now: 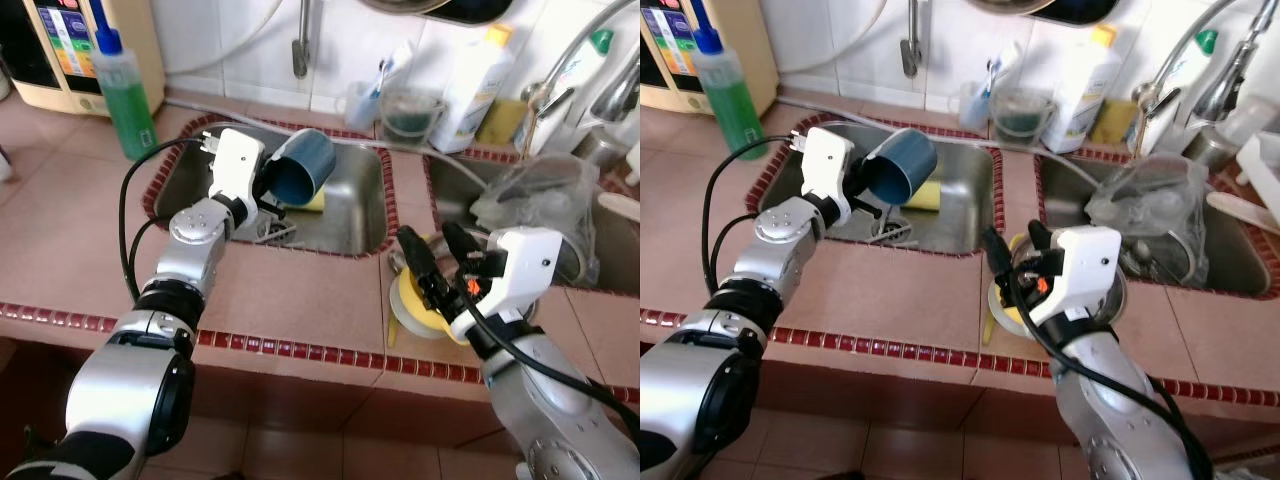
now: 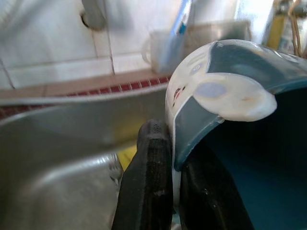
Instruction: Kitchen organization
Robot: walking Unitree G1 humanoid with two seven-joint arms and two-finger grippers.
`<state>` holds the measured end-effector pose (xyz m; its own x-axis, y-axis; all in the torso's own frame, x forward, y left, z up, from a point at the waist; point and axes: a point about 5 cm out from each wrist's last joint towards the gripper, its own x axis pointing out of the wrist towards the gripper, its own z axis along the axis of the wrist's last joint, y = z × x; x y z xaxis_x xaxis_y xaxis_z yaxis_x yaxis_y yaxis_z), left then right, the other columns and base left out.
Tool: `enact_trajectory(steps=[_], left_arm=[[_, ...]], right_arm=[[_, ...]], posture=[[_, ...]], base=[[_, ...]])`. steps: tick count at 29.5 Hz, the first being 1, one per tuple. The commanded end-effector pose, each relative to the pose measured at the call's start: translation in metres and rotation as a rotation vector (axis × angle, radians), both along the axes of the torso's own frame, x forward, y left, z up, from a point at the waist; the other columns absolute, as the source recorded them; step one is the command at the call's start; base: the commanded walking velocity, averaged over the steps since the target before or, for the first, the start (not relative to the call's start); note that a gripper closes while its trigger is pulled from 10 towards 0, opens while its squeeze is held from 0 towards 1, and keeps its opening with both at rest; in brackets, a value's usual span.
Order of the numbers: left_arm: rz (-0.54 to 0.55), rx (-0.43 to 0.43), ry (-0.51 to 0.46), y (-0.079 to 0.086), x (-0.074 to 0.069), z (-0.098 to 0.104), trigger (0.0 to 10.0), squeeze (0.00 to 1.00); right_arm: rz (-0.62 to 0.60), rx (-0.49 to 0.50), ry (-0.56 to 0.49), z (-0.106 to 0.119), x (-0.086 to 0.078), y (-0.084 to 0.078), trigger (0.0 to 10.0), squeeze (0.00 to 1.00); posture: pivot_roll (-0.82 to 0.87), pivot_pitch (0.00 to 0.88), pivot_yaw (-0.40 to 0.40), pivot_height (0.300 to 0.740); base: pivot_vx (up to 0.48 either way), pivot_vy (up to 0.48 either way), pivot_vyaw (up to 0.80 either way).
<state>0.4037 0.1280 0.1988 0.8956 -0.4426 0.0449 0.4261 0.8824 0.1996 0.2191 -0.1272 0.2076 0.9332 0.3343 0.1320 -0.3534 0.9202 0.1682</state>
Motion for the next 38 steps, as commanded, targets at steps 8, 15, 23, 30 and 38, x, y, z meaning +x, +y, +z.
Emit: enact_trajectory(steps=[8, 15, 23, 30, 38], left_arm=[[-0.047, 0.046, -0.002, 0.001, 0.006, 0.017, 10.0, 0.00], [-0.049, 0.095, 0.000, 0.009, 0.009, 0.026, 10.0, 0.00], [-0.010, 0.099, 0.030, 0.018, 0.012, 0.030, 10.0, 0.00], [-0.013, 0.046, 0.055, 0.022, 0.012, 0.030, 10.0, 1.00], [-0.004, 0.047, 0.047, 0.024, 0.013, 0.035, 10.0, 1.00]], right_arm=[[0.065, 0.072, 0.041, 0.010, -0.025, 0.007, 10.0, 0.00], [0.053, 0.071, 0.040, 0.015, -0.035, 0.002, 10.0, 0.00], [0.042, 0.076, 0.051, 0.018, -0.039, 0.001, 10.0, 0.00], [0.040, 0.086, 0.043, 0.021, -0.037, 0.000, 10.0, 0.00], [0.046, 0.086, 0.043, 0.022, -0.034, 0.001, 10.0, 0.00]], posture=[[-0.13, 0.318, -0.084, 0.740], [-0.14, 0.344, -0.078, 0.740], [-0.15, 0.341, -0.067, 0.740], [-0.14, 0.327, -0.066, 0.740], [-0.13, 0.322, -0.066, 0.740]], base=[[0.000, 0.000, 0.00], [0.000, 0.000, 0.00], [0.000, 0.000, 0.00], [0.000, 0.000, 0.00], [0.000, 0.000, 0.00]])
